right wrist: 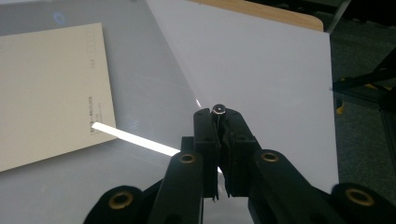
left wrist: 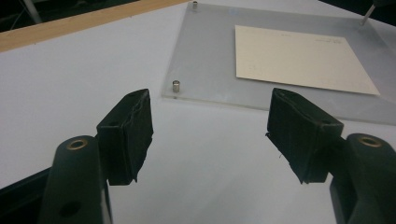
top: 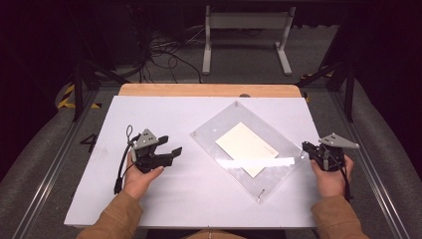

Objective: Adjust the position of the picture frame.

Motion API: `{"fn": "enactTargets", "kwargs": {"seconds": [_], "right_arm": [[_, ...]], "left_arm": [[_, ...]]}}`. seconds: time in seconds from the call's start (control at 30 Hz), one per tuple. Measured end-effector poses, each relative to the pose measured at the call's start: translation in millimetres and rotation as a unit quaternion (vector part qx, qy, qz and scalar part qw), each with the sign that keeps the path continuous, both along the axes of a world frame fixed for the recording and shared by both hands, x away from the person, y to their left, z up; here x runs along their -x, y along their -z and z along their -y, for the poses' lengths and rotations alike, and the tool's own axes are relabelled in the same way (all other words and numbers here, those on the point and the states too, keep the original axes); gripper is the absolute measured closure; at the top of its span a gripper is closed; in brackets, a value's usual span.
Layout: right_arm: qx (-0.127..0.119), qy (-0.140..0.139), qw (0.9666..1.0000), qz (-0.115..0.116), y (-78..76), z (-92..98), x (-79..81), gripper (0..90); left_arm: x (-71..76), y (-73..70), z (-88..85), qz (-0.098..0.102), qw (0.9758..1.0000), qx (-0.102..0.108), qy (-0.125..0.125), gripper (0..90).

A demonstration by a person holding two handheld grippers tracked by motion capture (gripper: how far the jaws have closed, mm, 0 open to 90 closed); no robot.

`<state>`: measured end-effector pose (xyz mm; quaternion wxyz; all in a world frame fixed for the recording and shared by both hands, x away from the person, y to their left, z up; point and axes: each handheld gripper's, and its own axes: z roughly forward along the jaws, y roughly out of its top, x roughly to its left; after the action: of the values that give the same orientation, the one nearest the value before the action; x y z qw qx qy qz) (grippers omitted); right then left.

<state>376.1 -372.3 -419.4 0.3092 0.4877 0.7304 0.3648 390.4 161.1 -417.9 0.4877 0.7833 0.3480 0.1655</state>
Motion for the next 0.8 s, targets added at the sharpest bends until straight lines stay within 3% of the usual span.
{"fn": "enactTargets", "kwargs": {"seconds": [0.17, 0.47, 0.67, 0.8], "right_arm": [[0.01, -0.004, 0.9999, 0.001, -8.4, -5.2, -33.8, 84.9], [0.007, -0.058, 0.9982, -0.01, -13.9, -36.7, -80.5, 85.0], [0.004, -0.083, 0.9961, -0.027, -1.1, -61.4, -99.3, 84.8], [-0.025, -0.073, 0.9963, -0.037, 7.0, -61.6, -104.9, 84.1]], "left_arm": [[-0.8, 0.7, 0.7, -0.003, 1.0, -0.002, -0.004, 32.2], [-4.8, 3.5, -0.3, -0.008, 0.9999, -0.01, -0.002, 33.4], [-6.6, 4.7, -4.0, -0.012, 0.9999, -0.008, -0.009, 34.2], [-7.8, 4.8, -6.9, -0.016, 0.9997, -0.011, -0.013, 36.8]]}}
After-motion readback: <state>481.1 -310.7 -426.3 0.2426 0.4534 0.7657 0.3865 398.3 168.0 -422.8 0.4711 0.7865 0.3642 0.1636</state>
